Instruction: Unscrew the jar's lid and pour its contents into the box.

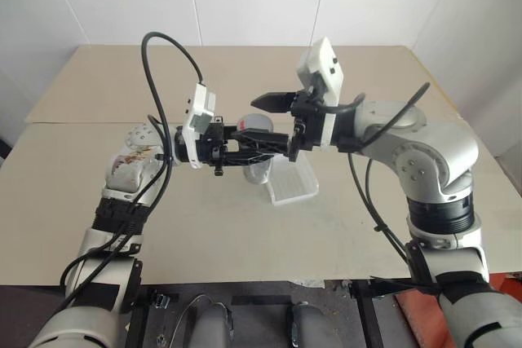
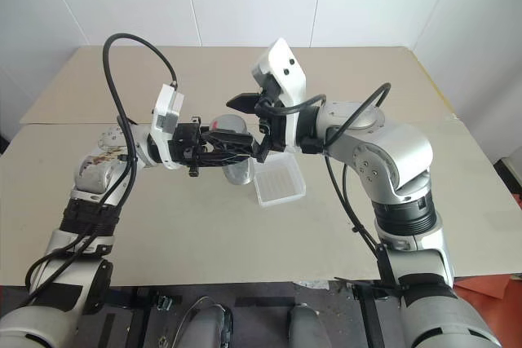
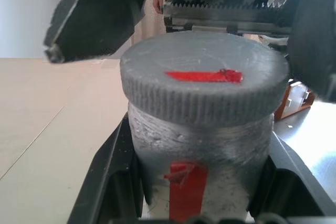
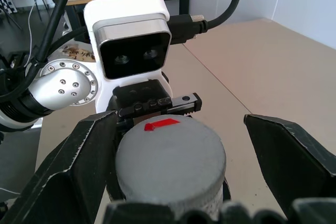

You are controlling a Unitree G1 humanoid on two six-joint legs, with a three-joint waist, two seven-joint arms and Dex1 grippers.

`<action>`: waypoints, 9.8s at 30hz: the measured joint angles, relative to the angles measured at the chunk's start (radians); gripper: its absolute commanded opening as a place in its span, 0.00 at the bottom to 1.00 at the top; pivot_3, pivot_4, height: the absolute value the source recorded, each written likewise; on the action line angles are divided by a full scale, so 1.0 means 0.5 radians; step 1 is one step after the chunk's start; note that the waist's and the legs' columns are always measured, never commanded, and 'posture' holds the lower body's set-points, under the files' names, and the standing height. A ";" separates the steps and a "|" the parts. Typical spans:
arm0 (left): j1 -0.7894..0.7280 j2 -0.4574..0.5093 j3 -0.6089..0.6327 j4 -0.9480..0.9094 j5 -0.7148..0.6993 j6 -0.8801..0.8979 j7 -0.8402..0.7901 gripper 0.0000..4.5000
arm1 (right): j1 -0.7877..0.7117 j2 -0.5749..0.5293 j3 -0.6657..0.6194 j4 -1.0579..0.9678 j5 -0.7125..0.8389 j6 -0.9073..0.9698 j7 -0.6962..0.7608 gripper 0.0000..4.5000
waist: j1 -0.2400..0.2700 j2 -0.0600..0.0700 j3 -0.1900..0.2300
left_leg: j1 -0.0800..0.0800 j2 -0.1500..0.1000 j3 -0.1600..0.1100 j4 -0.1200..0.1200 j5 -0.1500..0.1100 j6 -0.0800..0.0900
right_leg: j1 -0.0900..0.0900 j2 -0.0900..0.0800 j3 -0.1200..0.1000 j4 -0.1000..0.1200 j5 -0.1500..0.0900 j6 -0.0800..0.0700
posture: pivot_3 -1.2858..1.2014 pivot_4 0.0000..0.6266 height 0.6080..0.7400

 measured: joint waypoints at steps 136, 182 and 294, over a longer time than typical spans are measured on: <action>0.086 0.220 0.139 0.168 0.050 -0.159 -0.392 0.44 | 0.052 0.226 0.166 0.335 -0.352 -0.600 0.428 1.00 | -0.001 0.002 0.001 | 0.001 0.003 -0.001 0.010 0.000 0.000 | 0.002 0.003 -0.002 0.003 0.000 0.000 | 0.52 0.24 1.00; 0.165 0.154 0.164 0.027 -0.013 -0.121 -0.311 0.44 | 0.039 0.425 0.227 0.316 -0.417 -0.558 0.287 1.00 | -0.001 0.002 0.001 | 0.000 0.003 -0.001 0.010 0.000 0.000 | 0.002 0.003 -0.002 0.004 0.000 0.000 | 0.52 0.24 1.00; 0.282 0.106 0.233 -0.012 0.146 -0.307 0.184 0.44 | 1.201 -0.152 -0.327 0.405 -0.790 -0.630 -0.322 0.99 | -0.005 0.002 0.001 | 0.003 0.002 0.000 0.009 0.000 0.000 | 0.005 0.002 0.002 0.002 0.000 0.000 | 0.52 0.24 1.00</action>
